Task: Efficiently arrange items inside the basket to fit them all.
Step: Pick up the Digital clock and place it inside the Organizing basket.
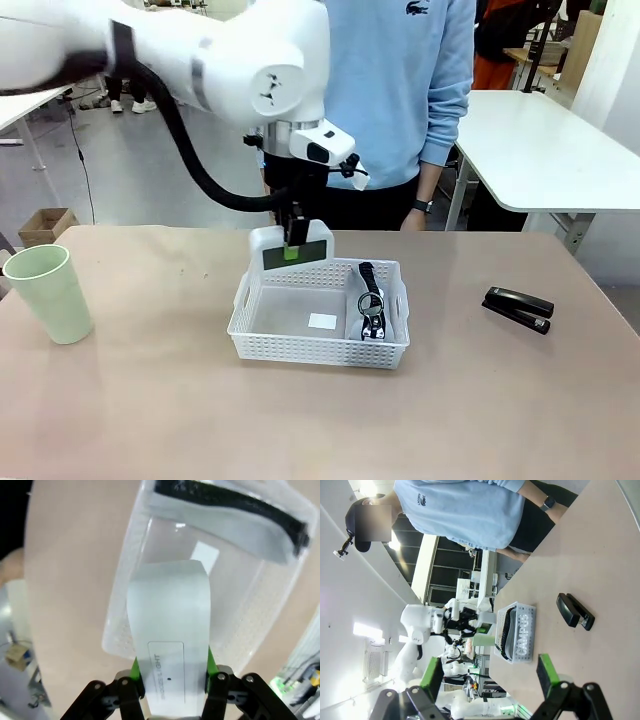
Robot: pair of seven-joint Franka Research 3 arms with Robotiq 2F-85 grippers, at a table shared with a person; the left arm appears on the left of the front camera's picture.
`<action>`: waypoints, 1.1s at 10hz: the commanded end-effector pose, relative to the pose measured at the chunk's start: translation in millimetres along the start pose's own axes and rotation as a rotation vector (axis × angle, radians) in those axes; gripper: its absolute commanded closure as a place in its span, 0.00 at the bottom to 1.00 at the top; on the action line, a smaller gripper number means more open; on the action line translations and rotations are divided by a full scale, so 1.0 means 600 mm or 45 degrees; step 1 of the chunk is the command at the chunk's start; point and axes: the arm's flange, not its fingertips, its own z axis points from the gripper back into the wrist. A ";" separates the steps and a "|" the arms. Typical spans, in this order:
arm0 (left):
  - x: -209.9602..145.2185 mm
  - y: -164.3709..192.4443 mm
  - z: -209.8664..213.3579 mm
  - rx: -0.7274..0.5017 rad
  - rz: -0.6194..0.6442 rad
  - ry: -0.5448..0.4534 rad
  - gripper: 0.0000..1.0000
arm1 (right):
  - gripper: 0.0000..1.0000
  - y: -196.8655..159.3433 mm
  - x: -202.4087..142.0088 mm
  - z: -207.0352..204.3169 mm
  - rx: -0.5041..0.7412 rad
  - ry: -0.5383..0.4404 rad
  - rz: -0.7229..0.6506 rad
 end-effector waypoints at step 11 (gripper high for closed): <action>0.012 0.007 -0.099 -0.133 0.065 0.044 0.00 | 0.00 0.008 -0.004 0.002 -0.002 0.015 -0.012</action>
